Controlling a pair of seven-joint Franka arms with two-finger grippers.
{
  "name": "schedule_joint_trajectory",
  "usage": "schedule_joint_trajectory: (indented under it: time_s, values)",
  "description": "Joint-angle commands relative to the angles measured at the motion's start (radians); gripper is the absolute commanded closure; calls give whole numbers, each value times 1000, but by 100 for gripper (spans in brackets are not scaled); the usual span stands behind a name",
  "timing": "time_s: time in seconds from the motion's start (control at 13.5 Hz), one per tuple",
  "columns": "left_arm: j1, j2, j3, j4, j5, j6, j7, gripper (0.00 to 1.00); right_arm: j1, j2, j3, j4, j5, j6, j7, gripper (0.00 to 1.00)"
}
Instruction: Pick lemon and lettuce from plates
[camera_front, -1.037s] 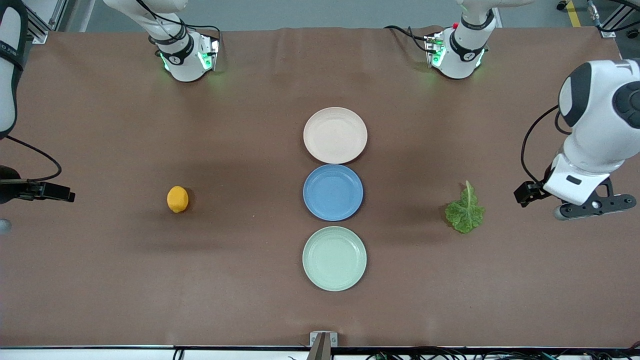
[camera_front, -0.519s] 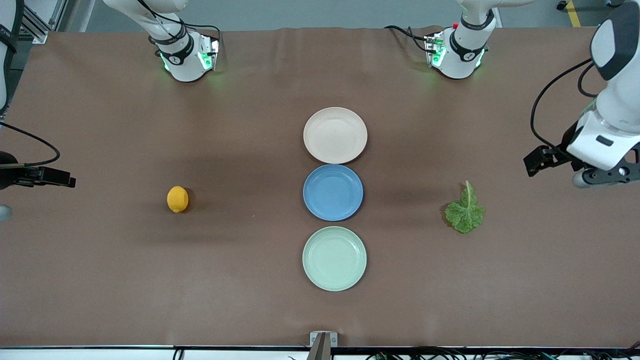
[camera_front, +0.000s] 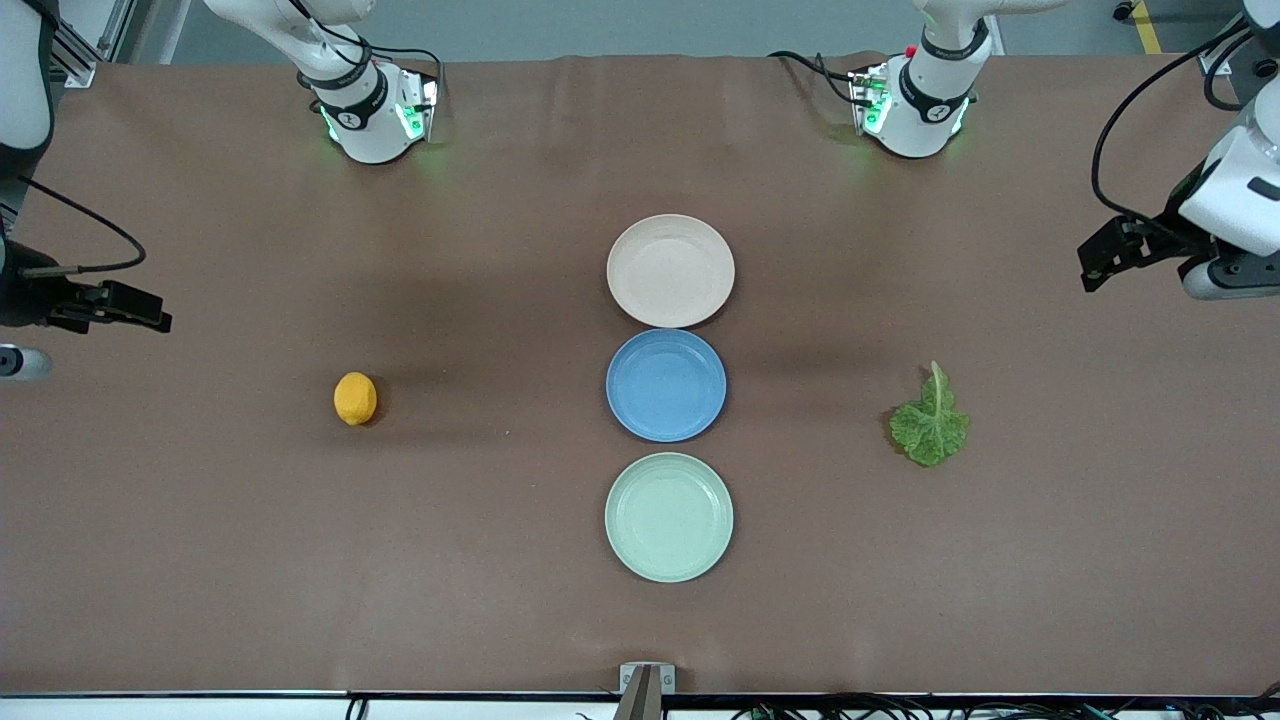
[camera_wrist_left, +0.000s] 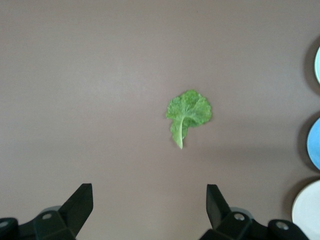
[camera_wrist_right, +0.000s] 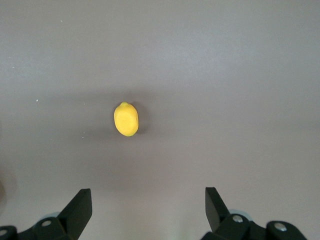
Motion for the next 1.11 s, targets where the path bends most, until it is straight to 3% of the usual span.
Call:
schedule_joint_trajectory:
  time_s: [0.0, 0.3, 0.44, 1.04]
  values:
    - [3, -15, 27, 52, -64, -86, 31, 0, 12, -82, -14, -95, -9, 29, 0, 0]
    - [-5, -35, 61, 71, -89, -140, 76, 0, 1, -120, -13, -118, -9, 29, -2, 0]
    - [-3, -46, 52, 87, -87, -191, 65, 0, 2, -163, -13, -156, -9, 40, 0, 0]
    - [-1, -58, 24, 82, -98, -197, 65, 0, 1, -250, -13, -218, -9, 40, -3, 0]
